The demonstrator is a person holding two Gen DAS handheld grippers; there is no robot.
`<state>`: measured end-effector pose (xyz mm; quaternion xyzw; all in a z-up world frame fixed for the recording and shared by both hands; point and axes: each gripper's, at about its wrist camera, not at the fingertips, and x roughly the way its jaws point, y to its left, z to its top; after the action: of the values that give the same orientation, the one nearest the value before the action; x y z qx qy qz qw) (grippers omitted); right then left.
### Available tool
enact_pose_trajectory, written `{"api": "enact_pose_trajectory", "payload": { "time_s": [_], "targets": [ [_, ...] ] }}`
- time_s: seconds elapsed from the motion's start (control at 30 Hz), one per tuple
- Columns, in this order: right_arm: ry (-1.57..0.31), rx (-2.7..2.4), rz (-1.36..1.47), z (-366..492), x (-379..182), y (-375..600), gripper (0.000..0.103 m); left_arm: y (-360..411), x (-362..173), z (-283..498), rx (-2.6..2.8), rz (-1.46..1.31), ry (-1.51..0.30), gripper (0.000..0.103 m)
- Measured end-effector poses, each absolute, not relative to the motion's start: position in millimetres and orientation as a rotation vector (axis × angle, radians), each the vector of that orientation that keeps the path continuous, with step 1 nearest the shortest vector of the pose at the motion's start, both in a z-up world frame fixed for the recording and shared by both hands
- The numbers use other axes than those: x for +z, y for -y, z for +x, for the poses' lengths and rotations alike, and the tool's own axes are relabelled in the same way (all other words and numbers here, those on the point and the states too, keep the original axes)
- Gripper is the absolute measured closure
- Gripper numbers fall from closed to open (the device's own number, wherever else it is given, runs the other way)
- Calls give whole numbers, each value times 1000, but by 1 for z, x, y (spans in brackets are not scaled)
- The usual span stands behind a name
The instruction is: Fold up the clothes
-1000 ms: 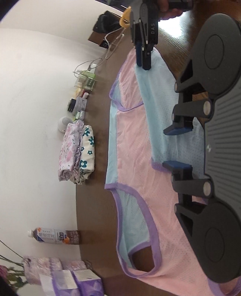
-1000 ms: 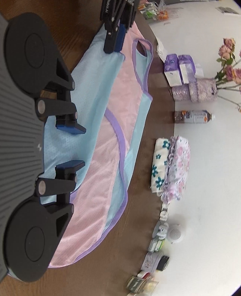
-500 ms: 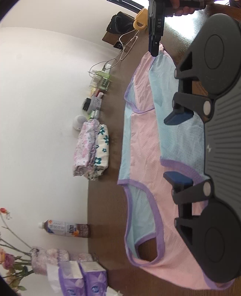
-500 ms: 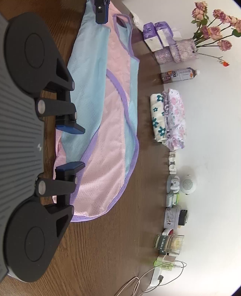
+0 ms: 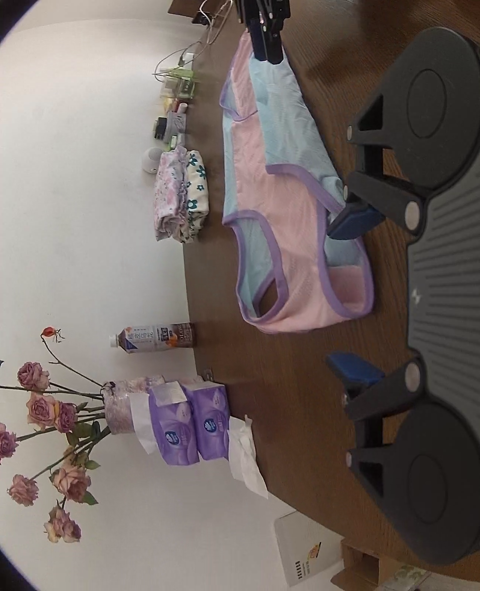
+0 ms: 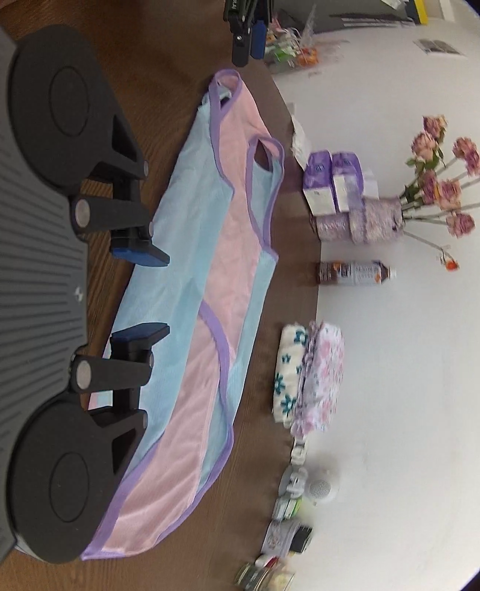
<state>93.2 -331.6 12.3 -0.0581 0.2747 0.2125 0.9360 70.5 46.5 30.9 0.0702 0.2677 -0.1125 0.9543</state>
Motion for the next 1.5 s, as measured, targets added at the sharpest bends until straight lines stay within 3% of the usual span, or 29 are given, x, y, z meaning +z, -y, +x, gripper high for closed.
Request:
{"api": "enact_pose_trajectory", "payload": {
  "time_s": [0.17,0.3,0.7,0.87,0.97,1.07,1.3,1.5],
  "targets": [
    [-558,545,-188,101,12,276,70,-55,20,77,-265,184,-588,37],
    [-567,582,-218,107,10,249,70,-53,14,86,-318,245,-615,44],
    [-593,501,-211,120,7,257,69,-45,8,97,-425,658,-570,53],
    [-588,457,-194,123,7,264,66,-34,4,100,-495,804,-539,74],
    [-588,409,-185,121,9,277,66,-32,2,102,-513,814,-542,80],
    [-598,372,-170,120,7,289,66,-33,3,106,-503,788,-550,99],
    [-593,399,-166,119,7,287,65,-33,22,102,-475,763,-537,102],
    [-535,710,-317,117,21,213,65,-27,23,110,-471,770,-580,102]
  ]
}}
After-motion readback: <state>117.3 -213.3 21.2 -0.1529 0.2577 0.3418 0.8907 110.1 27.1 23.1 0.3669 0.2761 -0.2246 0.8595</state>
